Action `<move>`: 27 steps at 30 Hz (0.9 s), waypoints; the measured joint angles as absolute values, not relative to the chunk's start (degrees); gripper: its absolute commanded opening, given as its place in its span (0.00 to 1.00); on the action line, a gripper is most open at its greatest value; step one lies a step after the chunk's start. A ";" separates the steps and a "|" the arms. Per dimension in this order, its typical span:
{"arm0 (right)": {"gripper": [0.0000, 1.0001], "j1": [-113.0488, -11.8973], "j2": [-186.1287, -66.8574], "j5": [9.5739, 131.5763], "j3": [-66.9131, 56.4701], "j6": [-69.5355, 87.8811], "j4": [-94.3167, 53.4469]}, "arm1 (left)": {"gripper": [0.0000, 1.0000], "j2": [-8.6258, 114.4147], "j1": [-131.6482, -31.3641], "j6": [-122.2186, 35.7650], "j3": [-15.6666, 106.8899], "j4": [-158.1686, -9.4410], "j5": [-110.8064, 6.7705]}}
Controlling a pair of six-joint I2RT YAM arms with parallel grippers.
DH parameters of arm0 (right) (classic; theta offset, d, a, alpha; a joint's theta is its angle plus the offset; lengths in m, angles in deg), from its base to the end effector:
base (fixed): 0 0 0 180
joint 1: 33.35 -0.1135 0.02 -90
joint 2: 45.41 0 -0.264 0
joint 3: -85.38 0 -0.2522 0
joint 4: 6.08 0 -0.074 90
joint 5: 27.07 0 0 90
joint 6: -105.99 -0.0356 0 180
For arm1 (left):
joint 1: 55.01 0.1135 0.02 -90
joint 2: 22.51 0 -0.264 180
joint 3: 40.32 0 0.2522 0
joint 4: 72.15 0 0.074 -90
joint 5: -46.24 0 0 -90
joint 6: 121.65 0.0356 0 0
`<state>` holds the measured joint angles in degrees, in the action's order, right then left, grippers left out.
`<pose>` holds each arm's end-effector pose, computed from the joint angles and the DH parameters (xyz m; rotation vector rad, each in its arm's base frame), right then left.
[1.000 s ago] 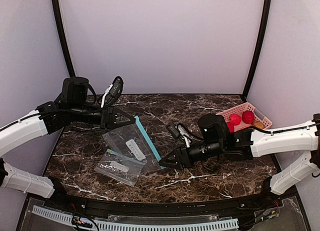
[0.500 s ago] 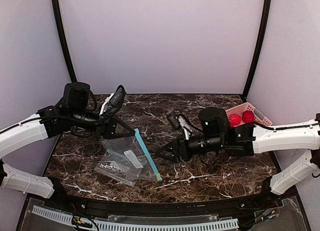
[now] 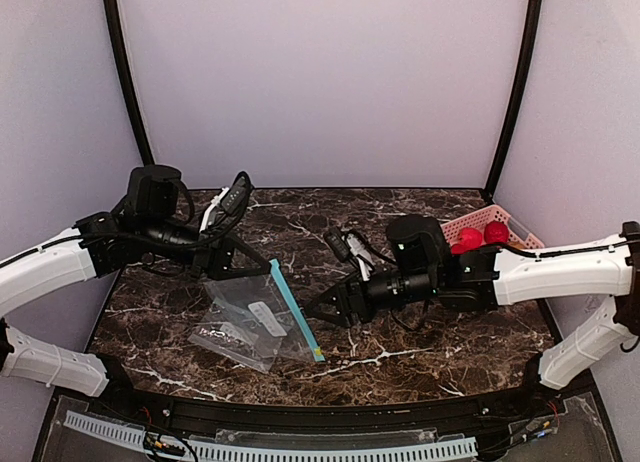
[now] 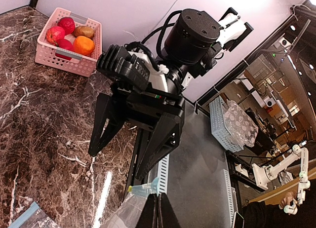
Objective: Place the food in the zip-top bag and seal the zipper
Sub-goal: Unzip the zipper from the zipper food storage bag.
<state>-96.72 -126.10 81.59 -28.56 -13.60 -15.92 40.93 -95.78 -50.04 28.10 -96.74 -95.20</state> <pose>0.1330 0.2906 0.2657 -0.8764 2.0722 1.2973 0.1665 -0.1803 0.3392 1.0428 1.8095 -1.5169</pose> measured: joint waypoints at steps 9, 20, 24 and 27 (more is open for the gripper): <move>0.69 -96.72 -127.12 82.81 -27.93 -13.07 -15.54 | 0.01 41.02 -95.80 -50.04 28.10 -96.74 -95.18; 0.70 -96.72 -127.39 83.95 -27.91 -13.01 -14.80 | 0.01 41.23 -95.80 -50.04 28.10 -96.72 -95.15; 0.70 -96.72 -127.39 84.17 -27.91 -13.01 -14.12 | 0.01 41.32 -95.80 -50.04 28.10 -96.72 -95.09; 0.70 -96.72 -127.39 84.17 -27.91 -13.01 -13.82 | 0.01 41.52 -95.80 -50.06 28.10 -96.72 -95.07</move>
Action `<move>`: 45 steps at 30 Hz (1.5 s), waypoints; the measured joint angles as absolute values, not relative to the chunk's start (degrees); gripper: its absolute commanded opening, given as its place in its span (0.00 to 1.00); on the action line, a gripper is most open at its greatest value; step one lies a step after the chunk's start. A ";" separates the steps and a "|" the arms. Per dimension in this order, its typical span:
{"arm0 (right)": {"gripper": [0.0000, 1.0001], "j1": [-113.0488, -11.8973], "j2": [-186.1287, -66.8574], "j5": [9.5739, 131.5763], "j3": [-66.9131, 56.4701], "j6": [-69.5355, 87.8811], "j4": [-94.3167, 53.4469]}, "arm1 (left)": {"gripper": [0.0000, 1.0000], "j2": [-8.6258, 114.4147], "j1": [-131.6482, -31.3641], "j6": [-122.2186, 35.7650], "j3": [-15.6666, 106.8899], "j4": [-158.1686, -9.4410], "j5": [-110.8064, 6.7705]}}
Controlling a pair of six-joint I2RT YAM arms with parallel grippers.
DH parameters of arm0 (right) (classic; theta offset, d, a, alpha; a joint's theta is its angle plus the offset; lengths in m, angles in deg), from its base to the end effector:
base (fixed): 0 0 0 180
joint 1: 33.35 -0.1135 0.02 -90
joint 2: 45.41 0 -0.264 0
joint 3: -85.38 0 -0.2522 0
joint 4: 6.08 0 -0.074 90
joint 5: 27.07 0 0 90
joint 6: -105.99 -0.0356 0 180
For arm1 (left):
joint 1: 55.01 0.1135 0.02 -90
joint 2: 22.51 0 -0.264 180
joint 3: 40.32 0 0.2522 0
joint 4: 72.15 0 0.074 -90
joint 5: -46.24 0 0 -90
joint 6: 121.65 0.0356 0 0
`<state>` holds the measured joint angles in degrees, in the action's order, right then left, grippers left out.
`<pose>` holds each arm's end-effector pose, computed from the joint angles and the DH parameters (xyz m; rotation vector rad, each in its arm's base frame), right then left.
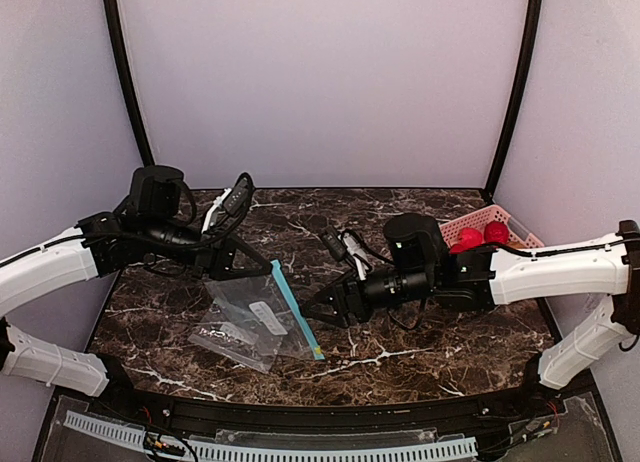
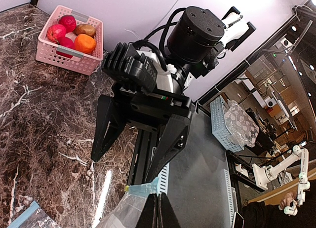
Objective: Place the food in the zip-top bag and seal the zipper
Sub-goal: Unzip the zipper from the zipper food storage bag, then pass from the left arm to the right
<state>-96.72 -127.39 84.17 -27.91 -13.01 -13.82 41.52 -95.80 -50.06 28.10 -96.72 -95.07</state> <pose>0.1342 0.2964 0.2666 -0.9170 2.0348 1.3452 0.1682 -0.1819 0.3369 1.0399 1.8217 -1.5162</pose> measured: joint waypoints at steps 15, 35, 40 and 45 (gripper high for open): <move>0.70 -96.72 -128.04 84.12 -27.91 -13.01 -13.58 | 0.01 41.58 -95.80 -50.08 28.10 -96.69 -95.18; 0.67 -96.72 -129.53 83.93 -27.05 -11.85 -13.47 | 0.01 42.00 -96.11 -50.21 28.10 -96.74 -95.44; 0.67 -96.72 -128.39 83.71 -27.08 -11.69 -13.47 | 0.01 42.04 -96.11 -50.00 28.12 -96.83 -95.70; 0.66 -96.72 -126.29 82.94 -27.32 -11.69 -13.45 | 0.01 42.13 -96.11 -49.60 28.45 -97.57 -95.72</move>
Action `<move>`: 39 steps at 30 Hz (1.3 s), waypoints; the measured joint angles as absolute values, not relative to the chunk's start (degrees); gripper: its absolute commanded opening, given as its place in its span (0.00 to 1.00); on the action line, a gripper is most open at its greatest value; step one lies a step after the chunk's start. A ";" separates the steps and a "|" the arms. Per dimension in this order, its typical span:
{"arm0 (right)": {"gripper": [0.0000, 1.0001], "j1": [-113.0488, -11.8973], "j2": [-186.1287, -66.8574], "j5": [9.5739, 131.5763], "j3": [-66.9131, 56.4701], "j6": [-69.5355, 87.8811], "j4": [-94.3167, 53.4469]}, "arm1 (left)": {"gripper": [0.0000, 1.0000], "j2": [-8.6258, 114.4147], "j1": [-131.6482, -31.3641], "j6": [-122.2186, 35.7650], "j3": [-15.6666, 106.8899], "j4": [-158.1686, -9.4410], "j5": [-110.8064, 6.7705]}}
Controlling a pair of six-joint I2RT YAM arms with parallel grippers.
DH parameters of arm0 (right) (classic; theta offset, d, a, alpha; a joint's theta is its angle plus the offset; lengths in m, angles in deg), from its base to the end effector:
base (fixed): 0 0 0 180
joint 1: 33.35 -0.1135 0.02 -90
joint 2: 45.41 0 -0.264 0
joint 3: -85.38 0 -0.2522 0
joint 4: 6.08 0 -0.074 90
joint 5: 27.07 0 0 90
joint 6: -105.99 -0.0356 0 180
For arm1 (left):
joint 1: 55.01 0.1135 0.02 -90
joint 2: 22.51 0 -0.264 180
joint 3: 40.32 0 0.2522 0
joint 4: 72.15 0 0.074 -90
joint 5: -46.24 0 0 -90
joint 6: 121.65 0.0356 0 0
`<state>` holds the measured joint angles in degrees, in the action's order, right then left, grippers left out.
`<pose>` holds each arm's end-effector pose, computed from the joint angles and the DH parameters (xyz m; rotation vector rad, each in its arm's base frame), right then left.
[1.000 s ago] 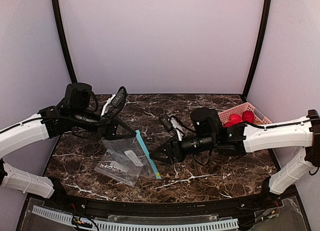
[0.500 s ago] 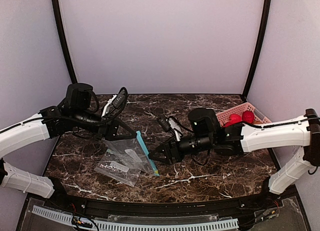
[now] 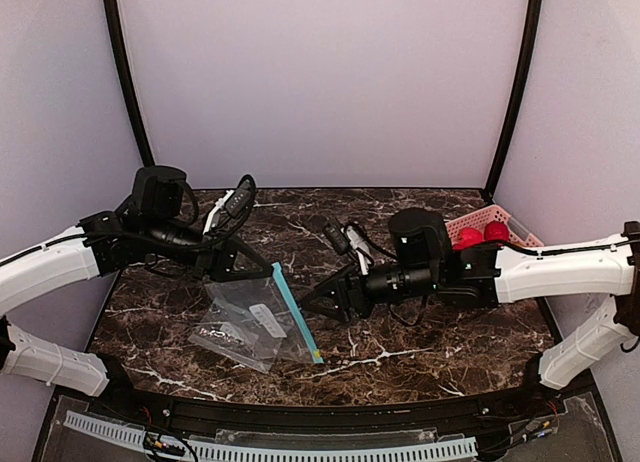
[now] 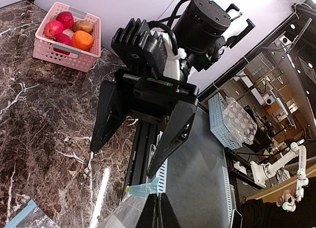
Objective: Place the food in the zip-top bag and seal the zipper
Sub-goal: Pass from the left arm to the right
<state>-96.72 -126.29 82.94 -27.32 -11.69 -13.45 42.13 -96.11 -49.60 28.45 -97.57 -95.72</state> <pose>0.1342 0.2948 0.2765 -0.9139 1.9810 1.3308 0.1683 -0.1841 0.3354 1.0576 1.8320 -1.5270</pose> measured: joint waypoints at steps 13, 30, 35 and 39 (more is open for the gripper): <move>0.65 -96.72 -126.88 83.05 -27.45 -11.45 -13.64 | 0.01 42.13 -96.11 -49.60 28.51 -98.05 -95.72; 0.64 -96.72 -129.24 84.15 -26.95 -10.73 -13.84 | 0.01 42.15 -96.11 -49.62 28.51 -98.03 -95.83; 0.63 -96.72 -130.40 84.21 -25.77 -10.34 -13.84 | 0.01 42.20 -96.11 -49.62 28.51 -98.03 -95.85; 0.63 -96.72 -131.15 84.54 -24.39 -9.95 -13.82 | 0.01 42.22 -96.11 -49.62 28.51 -98.03 -95.85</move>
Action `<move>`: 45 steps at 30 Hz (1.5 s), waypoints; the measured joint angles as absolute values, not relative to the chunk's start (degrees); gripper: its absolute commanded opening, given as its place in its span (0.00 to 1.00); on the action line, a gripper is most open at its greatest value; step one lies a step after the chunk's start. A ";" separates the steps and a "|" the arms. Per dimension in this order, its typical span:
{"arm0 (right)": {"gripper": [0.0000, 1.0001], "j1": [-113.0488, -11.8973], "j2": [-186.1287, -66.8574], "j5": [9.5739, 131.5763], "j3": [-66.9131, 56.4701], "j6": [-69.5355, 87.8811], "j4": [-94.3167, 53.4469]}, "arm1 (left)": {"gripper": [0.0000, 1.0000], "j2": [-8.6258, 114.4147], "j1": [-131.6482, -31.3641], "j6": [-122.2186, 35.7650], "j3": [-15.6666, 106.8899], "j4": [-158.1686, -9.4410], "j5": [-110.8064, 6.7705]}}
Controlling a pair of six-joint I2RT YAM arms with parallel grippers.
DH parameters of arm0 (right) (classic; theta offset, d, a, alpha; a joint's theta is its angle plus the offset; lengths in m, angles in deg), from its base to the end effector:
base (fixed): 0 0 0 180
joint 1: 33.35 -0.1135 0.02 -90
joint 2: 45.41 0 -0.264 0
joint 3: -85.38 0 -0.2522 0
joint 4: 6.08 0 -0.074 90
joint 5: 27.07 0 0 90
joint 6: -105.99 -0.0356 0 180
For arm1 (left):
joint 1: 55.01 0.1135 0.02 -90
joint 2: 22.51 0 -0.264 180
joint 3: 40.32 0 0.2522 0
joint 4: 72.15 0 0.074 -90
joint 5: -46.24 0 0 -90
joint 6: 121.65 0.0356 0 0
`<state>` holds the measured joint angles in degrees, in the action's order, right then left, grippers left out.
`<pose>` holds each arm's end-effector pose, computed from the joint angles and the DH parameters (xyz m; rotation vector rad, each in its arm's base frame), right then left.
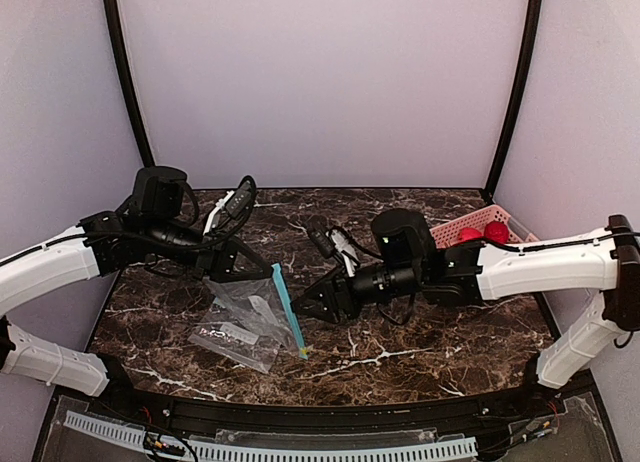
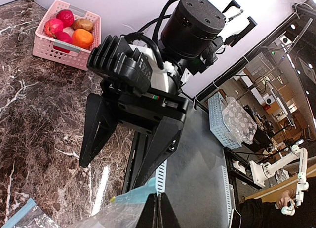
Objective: Place the food in the zip-top bag and seal the zipper
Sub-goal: Pass from the left arm to the right
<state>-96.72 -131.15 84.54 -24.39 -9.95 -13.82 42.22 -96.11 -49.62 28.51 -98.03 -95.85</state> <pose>0.1415 0.3114 0.2671 -0.9704 2.0001 1.3207 0.1683 -0.1841 0.3347 1.0578 1.8411 -1.5302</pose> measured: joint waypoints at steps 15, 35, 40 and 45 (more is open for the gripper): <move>0.46 -96.72 -133.68 86.11 -22.81 -9.64 -13.40 | 0.01 42.31 -96.13 -49.65 28.51 -98.01 -95.85; 0.06 -97.29 -135.43 91.53 -21.48 -9.62 -10.17 | 0.01 42.31 -96.13 -49.65 28.51 -97.98 -95.70; 0.00 -97.44 -135.41 91.29 -21.52 -9.73 -9.42 | 0.01 42.31 -96.13 -49.60 28.51 -97.98 -94.76; 0.00 -97.44 -135.06 89.46 -22.27 -9.84 -9.14 | 0.23 42.31 -96.15 -48.88 28.51 -98.36 -92.84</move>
<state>-97.44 -135.06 89.46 -22.27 -9.84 -9.14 42.31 -96.15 -48.88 28.51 -98.36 -92.84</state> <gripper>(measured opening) 0.006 0.032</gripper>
